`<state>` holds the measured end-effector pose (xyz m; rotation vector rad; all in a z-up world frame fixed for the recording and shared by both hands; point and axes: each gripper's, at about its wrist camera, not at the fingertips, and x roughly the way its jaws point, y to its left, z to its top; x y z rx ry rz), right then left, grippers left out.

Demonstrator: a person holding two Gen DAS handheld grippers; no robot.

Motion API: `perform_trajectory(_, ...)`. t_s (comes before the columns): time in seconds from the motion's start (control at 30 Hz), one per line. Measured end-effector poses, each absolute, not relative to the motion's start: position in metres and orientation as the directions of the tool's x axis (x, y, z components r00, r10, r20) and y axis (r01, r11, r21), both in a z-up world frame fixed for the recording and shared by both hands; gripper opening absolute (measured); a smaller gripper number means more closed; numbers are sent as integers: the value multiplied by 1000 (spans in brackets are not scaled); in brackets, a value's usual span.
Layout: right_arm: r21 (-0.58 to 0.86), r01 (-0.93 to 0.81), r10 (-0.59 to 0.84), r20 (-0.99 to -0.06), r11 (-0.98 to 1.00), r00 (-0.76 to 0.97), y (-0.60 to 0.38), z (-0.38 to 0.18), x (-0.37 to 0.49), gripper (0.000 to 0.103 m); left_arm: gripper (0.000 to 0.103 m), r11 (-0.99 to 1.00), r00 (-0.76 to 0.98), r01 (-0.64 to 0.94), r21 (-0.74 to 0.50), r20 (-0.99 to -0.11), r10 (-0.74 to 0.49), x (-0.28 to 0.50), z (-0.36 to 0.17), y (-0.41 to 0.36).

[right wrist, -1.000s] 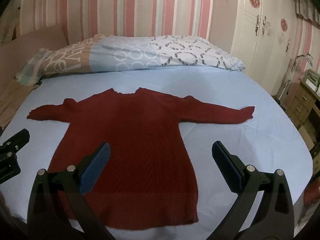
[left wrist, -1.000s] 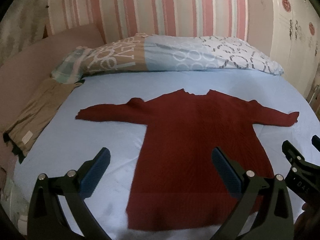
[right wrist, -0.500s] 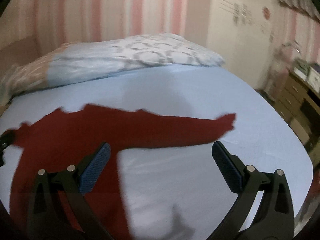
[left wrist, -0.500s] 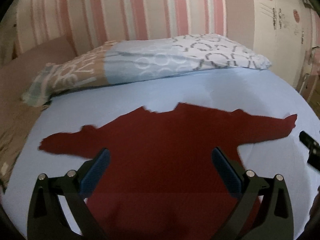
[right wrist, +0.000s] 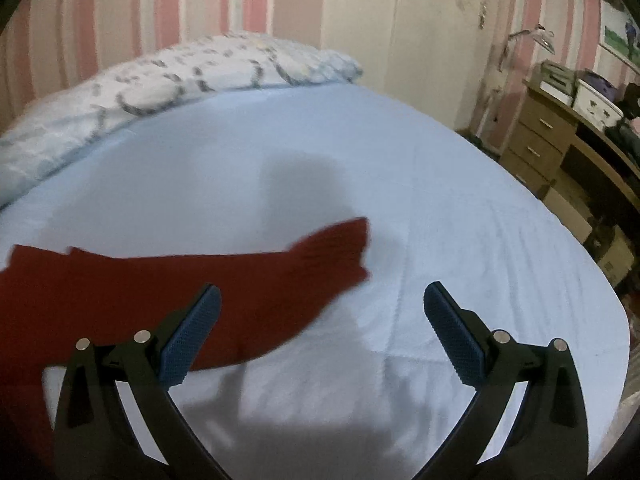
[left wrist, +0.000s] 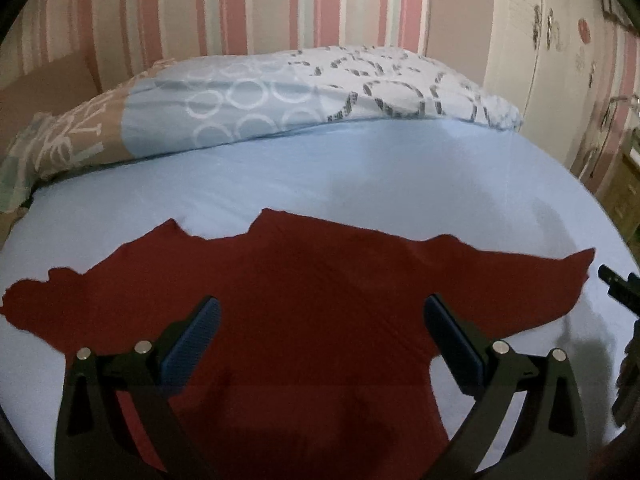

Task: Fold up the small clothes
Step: 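Move the right gripper toward the sweater sleeve cuff beside it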

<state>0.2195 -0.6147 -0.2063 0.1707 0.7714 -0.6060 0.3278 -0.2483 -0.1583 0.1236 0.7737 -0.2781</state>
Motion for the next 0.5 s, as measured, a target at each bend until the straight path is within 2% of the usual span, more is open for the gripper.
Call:
perform_trajectory(0.17,-63,598,-439,-741,799,508,-653,-236,232,100,102,943,700,319,93,-694,-169,329,-170,-265)
perform_trajectory(0.5,49,648,-353,-806,760,475,-689,-263,250,100,102,932,713,345,115,-677,-180,324,-175,-271)
